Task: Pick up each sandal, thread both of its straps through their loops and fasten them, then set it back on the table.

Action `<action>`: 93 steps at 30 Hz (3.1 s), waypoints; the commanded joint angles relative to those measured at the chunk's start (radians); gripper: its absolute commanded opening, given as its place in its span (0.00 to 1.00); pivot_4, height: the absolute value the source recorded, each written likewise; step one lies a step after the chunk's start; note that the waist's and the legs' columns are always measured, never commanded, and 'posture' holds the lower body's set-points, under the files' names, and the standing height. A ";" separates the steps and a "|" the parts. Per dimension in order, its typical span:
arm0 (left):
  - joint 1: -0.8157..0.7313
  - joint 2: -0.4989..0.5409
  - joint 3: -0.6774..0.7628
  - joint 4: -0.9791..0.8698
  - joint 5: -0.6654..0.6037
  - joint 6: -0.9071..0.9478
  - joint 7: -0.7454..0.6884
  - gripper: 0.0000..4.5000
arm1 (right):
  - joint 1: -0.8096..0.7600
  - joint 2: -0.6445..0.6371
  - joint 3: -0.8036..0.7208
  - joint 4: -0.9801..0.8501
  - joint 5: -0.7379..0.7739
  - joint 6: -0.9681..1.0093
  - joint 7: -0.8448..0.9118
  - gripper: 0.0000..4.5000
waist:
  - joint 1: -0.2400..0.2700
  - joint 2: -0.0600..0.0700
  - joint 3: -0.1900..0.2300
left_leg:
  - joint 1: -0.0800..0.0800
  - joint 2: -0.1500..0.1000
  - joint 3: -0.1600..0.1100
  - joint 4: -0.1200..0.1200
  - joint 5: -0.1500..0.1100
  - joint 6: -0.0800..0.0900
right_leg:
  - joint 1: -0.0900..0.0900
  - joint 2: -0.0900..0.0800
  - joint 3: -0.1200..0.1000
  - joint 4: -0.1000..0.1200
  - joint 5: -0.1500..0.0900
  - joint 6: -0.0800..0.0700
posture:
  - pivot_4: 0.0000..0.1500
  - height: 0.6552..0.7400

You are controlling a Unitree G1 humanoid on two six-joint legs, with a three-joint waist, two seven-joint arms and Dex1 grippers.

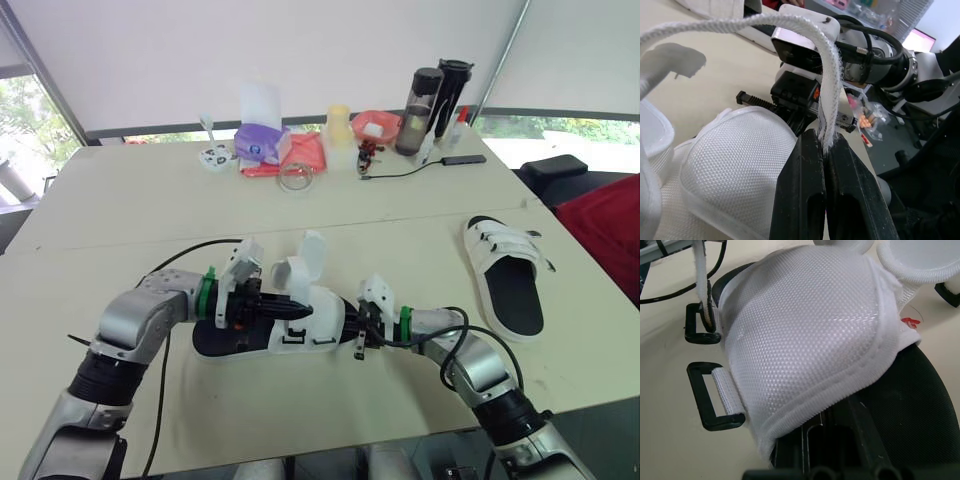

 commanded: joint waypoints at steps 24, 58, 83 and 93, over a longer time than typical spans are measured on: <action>0.044 0.016 0.024 -0.037 -0.003 -0.039 0.029 0.01 | 0.028 0.002 0.029 0.106 -0.063 0.030 -0.030 0.00 | 0.000 0.000 0.000 | 0.000 0.003 0.000 0.000 0.000 -0.001 | 0.000 0.002 0.000 0.000 0.001 -0.003 | 1.00 1.00; 0.151 0.054 -0.005 -0.043 0.089 -0.168 0.010 0.01 | 0.021 0.008 0.022 0.123 -0.064 0.030 -0.032 0.00 | -0.003 0.001 -0.001 | 0.000 0.004 0.000 0.000 -0.001 -0.001 | -0.002 0.002 0.001 0.000 0.002 -0.004 | 1.00 1.00; 0.416 0.046 0.289 -0.407 -0.219 0.101 0.309 0.99 | 0.026 0.014 0.034 0.147 -0.073 0.001 -0.029 0.00 | -0.007 0.001 -0.001 | 0.000 0.005 0.000 -0.001 -0.002 -0.003 | -0.002 0.002 0.002 -0.001 0.002 -0.003 | 1.00 1.00; 0.644 0.062 0.275 -0.521 -0.167 0.033 0.378 0.99 | 0.019 0.013 0.050 0.174 -0.077 -0.009 -0.006 0.00 | -0.005 0.003 -0.004 | -0.001 0.006 0.001 -0.001 -0.002 -0.003 | -0.005 0.000 0.003 -0.007 0.001 -0.003 | 1.00 1.00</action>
